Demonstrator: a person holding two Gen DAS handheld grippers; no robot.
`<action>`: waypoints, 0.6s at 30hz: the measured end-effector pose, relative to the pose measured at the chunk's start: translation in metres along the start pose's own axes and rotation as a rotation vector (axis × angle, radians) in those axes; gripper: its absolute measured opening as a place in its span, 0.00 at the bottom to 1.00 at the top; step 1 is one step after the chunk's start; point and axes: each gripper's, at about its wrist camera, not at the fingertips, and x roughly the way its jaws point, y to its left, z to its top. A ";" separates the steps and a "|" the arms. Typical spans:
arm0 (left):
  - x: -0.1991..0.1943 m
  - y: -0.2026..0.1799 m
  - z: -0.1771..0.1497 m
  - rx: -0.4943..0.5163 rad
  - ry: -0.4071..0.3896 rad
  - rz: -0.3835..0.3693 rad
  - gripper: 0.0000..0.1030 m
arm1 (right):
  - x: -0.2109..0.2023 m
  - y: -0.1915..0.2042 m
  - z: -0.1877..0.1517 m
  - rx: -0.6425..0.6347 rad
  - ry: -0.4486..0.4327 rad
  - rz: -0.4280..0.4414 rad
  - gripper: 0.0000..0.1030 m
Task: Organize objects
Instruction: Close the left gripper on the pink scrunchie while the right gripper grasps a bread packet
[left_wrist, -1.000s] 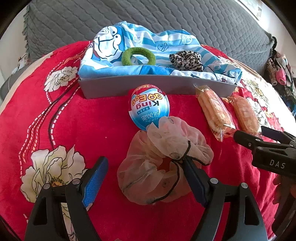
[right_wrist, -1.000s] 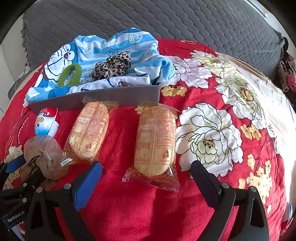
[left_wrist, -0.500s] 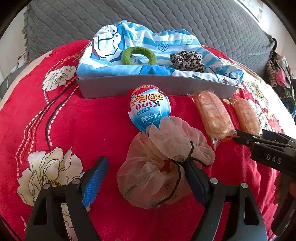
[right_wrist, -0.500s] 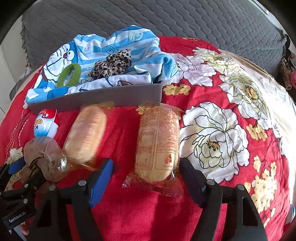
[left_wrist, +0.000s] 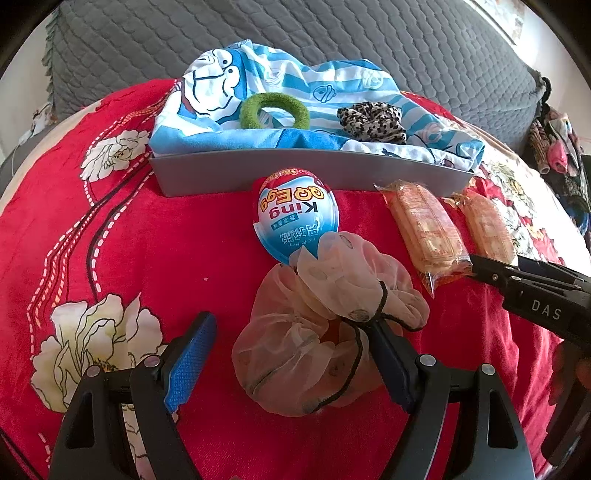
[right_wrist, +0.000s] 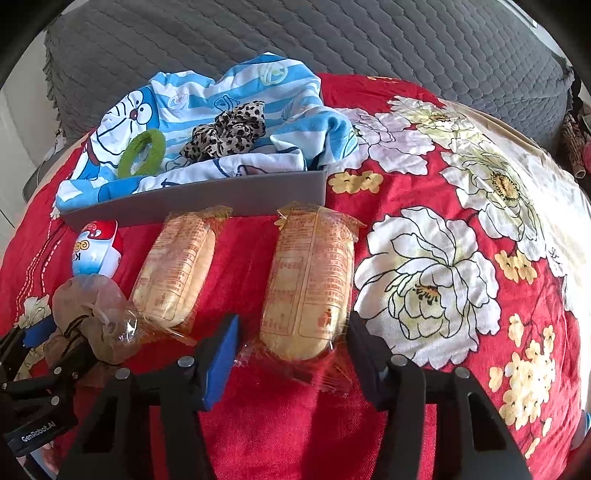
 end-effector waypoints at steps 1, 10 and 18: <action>0.000 0.000 -0.001 0.000 0.000 -0.001 0.80 | 0.000 0.000 0.000 -0.002 0.000 -0.001 0.55; -0.002 -0.011 -0.002 0.064 0.001 -0.014 0.47 | -0.001 0.005 -0.001 -0.032 -0.002 -0.010 0.51; -0.005 -0.015 -0.003 0.078 0.010 -0.068 0.18 | -0.003 0.007 -0.001 -0.033 -0.003 -0.001 0.49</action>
